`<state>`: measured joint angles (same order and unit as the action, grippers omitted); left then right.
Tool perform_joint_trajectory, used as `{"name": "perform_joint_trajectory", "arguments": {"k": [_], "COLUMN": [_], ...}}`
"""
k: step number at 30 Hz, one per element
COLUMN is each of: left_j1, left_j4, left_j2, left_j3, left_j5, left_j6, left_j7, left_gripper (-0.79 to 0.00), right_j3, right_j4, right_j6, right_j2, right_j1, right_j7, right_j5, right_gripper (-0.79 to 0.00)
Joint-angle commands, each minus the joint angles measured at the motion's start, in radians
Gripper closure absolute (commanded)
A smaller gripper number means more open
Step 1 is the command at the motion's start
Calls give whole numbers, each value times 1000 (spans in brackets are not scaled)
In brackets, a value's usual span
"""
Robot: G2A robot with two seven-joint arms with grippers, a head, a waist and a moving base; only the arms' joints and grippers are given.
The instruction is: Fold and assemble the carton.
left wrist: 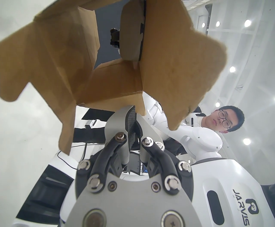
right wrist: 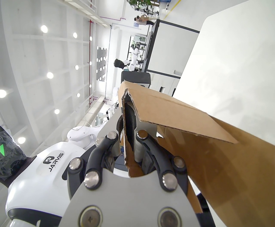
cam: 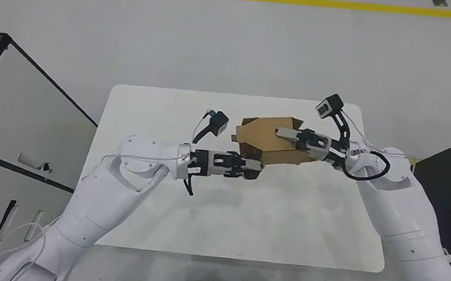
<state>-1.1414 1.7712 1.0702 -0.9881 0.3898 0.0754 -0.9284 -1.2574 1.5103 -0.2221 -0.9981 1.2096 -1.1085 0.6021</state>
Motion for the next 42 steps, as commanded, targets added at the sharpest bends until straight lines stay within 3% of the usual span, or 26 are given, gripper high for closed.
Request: {"name": "perform_joint_trajectory", "arguments": {"k": [1, 13, 42], "left_j1": [-6, -55, -26], "left_j4": [0, 39, 4], "left_j2": [-4, -21, -15], "left_j3": [-21, -101, -112], "left_j5": [-7, -44, -36], "left_j6": [1, -5, -14], "left_j7": [6, 24, 39], "left_gripper": [0, 0, 0], "right_j3": [-6, -40, -5], "right_j4": [2, 26, -4], "right_j6": [-6, -16, -48], "right_j2": [1, 10, 9], "right_j1": [7, 42, 0], "right_j7": [-13, -112, -280], "right_j5": [9, 30, 35], "right_gripper": [0, 0, 0]}}
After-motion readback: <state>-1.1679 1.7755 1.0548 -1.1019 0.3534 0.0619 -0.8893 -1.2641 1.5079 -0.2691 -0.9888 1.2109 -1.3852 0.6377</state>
